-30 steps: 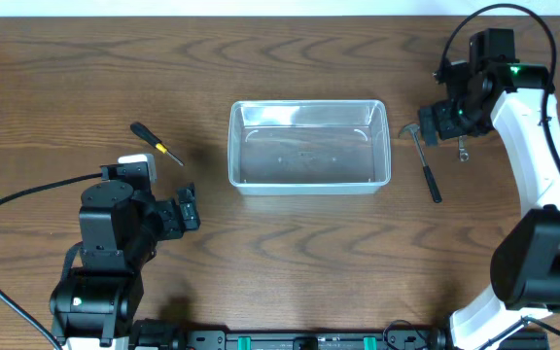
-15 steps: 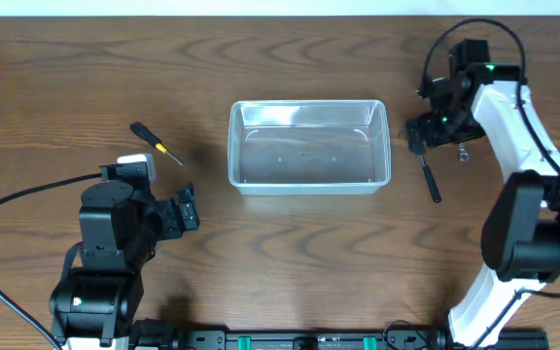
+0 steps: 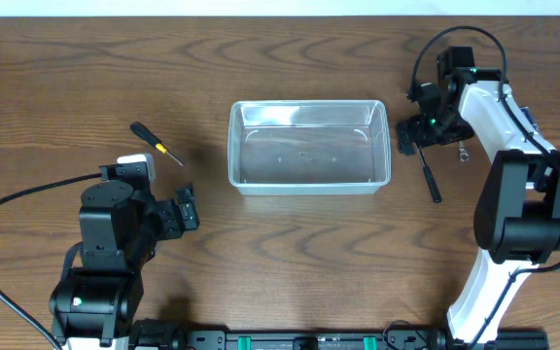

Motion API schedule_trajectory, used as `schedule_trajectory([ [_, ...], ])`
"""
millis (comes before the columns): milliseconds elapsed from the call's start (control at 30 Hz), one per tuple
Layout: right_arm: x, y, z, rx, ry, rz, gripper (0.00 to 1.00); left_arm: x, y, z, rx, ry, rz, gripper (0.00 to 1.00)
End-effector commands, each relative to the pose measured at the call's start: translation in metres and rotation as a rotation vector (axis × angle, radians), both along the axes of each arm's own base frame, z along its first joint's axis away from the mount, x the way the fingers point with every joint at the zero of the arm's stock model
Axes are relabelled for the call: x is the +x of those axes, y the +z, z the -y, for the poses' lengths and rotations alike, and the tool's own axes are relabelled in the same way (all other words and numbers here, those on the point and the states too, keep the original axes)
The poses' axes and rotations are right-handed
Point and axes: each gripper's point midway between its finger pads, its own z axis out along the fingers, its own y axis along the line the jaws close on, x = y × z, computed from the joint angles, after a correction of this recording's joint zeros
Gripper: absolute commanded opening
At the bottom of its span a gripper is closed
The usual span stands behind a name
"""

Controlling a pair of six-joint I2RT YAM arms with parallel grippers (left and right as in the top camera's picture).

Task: Pack container
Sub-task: 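Move the right gripper over the claw hammer handle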

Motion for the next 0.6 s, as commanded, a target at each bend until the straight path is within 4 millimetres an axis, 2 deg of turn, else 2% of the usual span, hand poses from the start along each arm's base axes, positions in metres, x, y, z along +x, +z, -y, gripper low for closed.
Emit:
schedule_trajectory([
  [0,0.005,-0.008,-0.005,0.012,0.024,-0.004,0.99,0.001,0.008,-0.002,0.006,0.009,0.019,0.98],
  [367,0.025,-0.011,-0.005,0.011,0.024,0.07,0.99,0.001,0.008,-0.002,0.006,0.009,0.019,0.99],
  [567,0.027,-0.013,-0.005,0.01,0.025,0.077,0.99,0.001,0.008,-0.002,0.005,0.009,0.019,0.98],
])
